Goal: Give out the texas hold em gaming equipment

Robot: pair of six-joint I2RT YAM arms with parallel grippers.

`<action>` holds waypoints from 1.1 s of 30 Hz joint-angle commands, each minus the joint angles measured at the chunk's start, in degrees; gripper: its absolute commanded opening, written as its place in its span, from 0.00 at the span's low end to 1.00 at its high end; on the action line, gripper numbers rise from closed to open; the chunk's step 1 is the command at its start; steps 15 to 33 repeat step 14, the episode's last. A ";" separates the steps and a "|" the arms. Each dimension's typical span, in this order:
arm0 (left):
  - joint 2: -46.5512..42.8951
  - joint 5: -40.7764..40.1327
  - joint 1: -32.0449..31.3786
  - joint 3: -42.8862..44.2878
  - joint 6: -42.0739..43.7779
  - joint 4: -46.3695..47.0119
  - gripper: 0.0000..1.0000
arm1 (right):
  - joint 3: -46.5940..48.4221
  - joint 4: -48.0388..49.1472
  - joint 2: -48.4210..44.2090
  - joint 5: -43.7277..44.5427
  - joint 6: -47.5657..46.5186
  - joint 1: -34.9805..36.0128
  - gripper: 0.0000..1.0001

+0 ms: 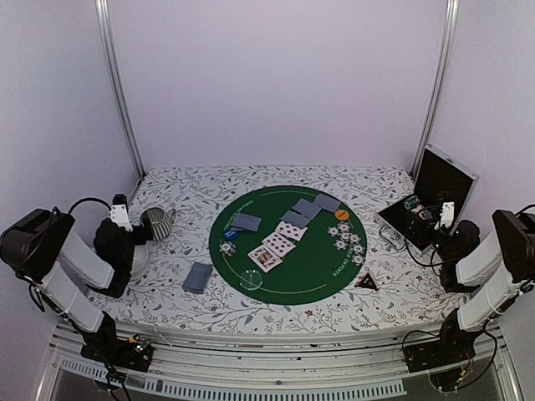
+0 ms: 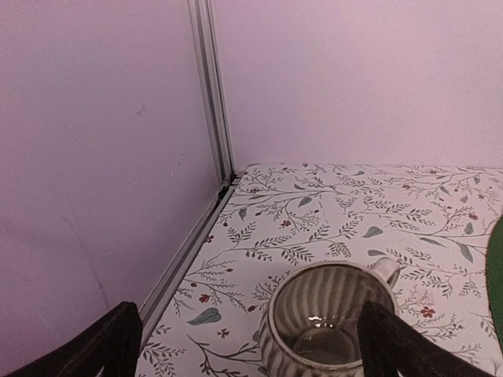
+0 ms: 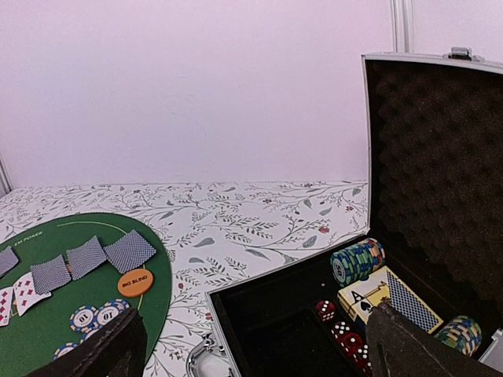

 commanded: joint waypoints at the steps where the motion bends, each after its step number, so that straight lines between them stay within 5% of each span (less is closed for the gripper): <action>1: 0.08 6.03 1.53 2.29 0.25 3.21 0.98 | 0.90 2.96 0.36 -1.70 -0.89 -0.10 0.99; 33: -0.40 7.60 3.34 3.53 -1.63 -0.28 0.98 | 0.94 2.84 0.42 -1.62 -0.94 0.05 0.99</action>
